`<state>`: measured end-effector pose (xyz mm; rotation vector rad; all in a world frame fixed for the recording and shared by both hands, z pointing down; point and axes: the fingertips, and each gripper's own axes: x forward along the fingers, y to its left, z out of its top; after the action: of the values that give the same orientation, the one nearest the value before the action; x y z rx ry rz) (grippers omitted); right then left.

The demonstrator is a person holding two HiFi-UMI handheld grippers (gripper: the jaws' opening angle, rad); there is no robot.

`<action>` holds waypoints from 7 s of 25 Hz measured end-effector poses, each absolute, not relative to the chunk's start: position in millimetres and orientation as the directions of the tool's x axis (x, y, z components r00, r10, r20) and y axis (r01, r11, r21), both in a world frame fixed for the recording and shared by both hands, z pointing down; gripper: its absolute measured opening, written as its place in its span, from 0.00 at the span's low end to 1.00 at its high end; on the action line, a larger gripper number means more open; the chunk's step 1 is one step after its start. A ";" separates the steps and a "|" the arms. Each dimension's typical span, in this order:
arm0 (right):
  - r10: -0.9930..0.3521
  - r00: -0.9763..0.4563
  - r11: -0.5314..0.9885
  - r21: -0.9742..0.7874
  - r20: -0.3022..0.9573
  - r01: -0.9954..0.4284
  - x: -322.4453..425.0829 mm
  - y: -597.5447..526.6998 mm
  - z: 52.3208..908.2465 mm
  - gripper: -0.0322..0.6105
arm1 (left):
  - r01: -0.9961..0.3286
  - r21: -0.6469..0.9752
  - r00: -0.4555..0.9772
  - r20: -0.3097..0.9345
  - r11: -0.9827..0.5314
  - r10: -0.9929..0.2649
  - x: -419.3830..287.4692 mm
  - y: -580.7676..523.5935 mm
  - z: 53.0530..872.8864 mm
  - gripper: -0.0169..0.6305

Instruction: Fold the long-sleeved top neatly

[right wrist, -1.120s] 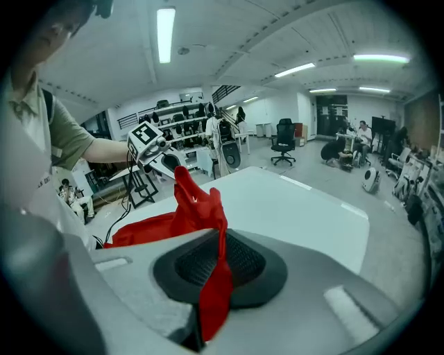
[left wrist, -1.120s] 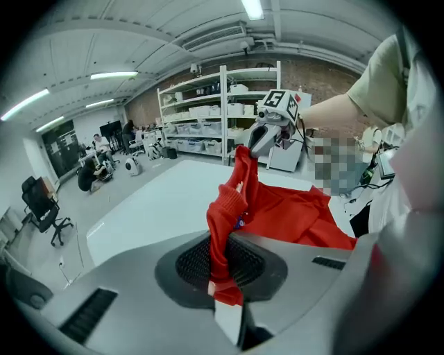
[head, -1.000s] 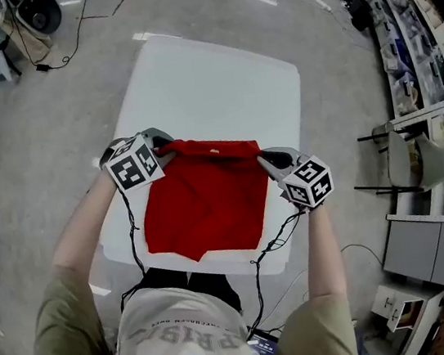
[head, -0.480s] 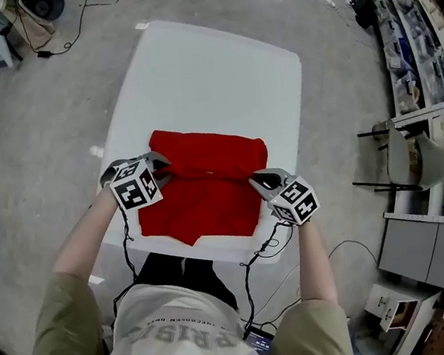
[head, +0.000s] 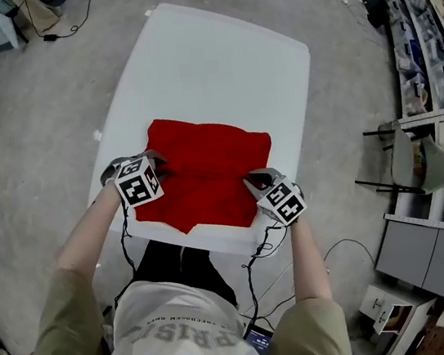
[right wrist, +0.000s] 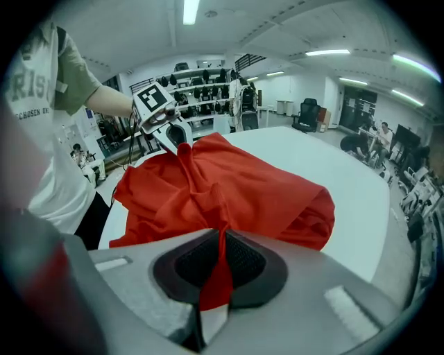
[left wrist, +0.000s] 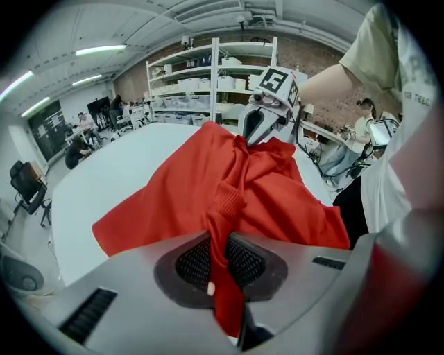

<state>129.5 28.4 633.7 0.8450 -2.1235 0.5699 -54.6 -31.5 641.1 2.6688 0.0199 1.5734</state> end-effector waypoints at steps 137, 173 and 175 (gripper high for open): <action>-0.266 -0.523 0.747 -0.171 0.810 -0.643 69.1 114.4 621.5 0.63 | 0.099 0.199 0.504 0.835 -0.975 0.222 -89.5 67.4 617.0 0.66; -0.996 -0.085 0.085 0.011 0.033 -0.996 25.6 141.1 381.6 0.30 | -0.850 -0.039 0.521 0.089 -0.526 -0.849 -105.3 112.9 380.5 0.20; -0.998 -0.053 0.053 0.014 0.027 -0.998 25.9 146.9 378.5 0.18 | -0.856 -0.051 0.514 0.037 -0.515 -0.857 -110.1 118.4 370.3 0.11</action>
<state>25.9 146.9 378.5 2.1415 -2.2586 0.0123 -110.1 118.4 370.3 2.7559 -1.5594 0.0911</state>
